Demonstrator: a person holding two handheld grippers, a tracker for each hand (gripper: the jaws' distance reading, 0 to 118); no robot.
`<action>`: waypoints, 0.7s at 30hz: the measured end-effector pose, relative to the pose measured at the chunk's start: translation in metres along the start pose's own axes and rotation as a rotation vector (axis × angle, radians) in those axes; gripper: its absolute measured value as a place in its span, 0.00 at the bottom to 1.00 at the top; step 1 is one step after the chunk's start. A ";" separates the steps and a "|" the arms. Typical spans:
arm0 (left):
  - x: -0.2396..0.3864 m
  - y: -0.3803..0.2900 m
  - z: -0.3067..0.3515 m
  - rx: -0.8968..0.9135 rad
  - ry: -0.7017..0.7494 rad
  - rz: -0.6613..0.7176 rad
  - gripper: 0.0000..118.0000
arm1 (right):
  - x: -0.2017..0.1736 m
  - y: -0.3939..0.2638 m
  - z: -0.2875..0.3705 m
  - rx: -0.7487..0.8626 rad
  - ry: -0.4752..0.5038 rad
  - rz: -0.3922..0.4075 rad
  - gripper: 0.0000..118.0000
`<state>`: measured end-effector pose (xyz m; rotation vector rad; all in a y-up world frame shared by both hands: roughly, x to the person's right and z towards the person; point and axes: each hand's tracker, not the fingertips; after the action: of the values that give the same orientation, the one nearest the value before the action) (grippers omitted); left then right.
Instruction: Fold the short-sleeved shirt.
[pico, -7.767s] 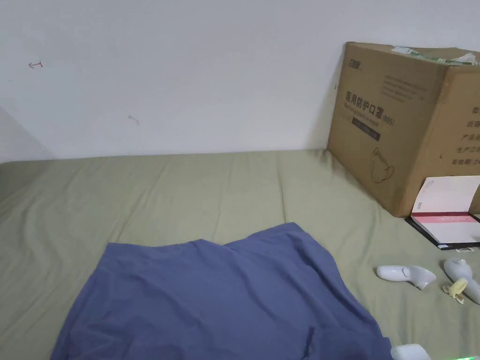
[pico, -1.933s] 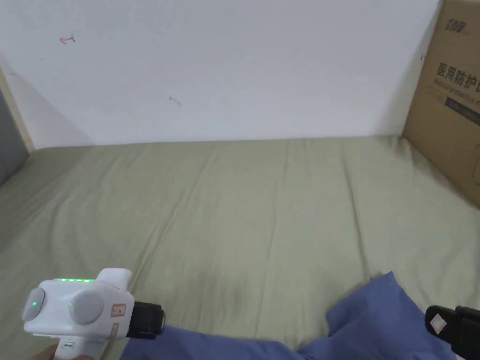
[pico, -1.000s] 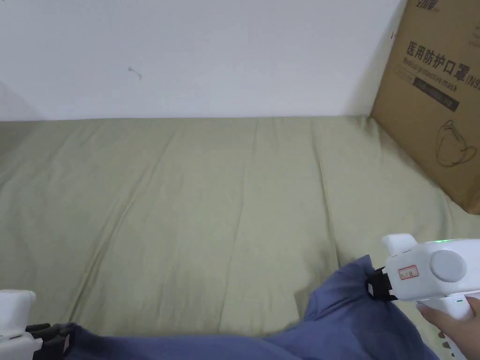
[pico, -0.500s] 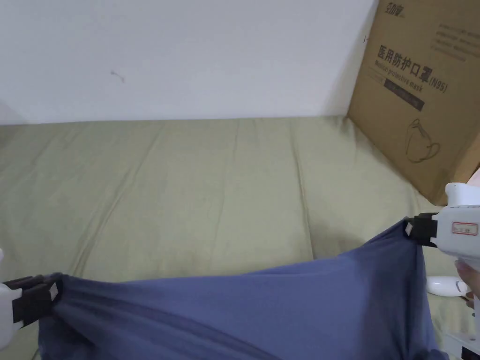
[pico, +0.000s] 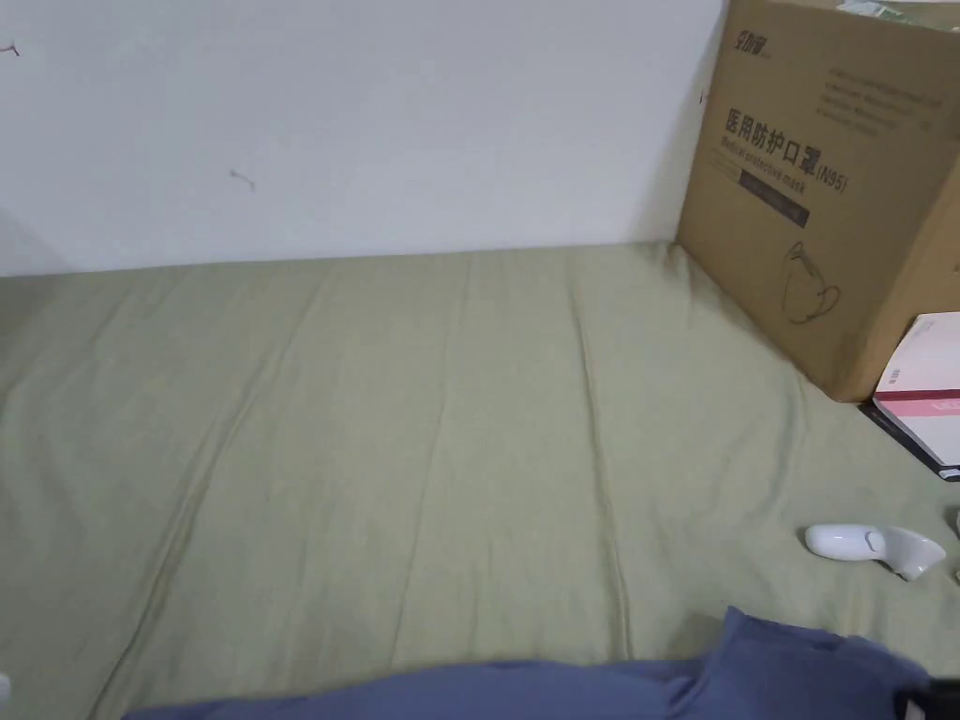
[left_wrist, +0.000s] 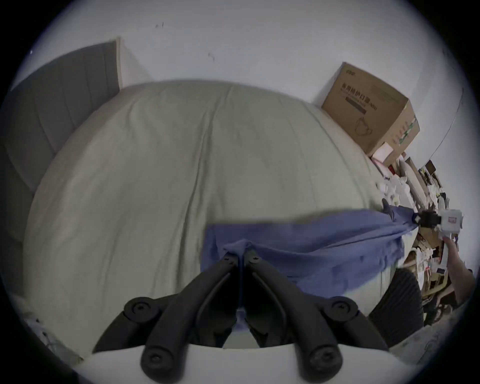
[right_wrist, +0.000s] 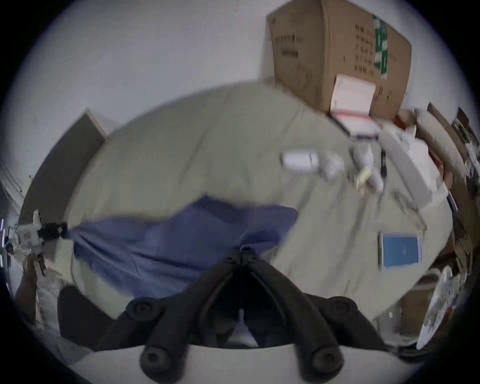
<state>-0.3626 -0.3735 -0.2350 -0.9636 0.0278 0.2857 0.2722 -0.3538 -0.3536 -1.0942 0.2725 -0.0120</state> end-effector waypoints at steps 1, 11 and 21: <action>0.000 -0.008 -0.004 -0.027 0.008 0.005 0.02 | 0.004 -0.010 -0.011 -0.041 0.003 -0.013 0.00; 0.013 -0.023 0.043 0.184 -0.004 0.063 0.99 | -0.018 -0.010 0.003 0.204 -0.060 0.086 0.99; 0.113 0.005 0.132 0.750 0.095 -0.052 0.83 | -0.102 0.016 0.087 0.779 0.194 0.012 0.97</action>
<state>-0.2687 -0.2380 -0.1806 -0.2307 0.1839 0.1583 0.1909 -0.2559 -0.3089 -0.3152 0.4041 -0.1985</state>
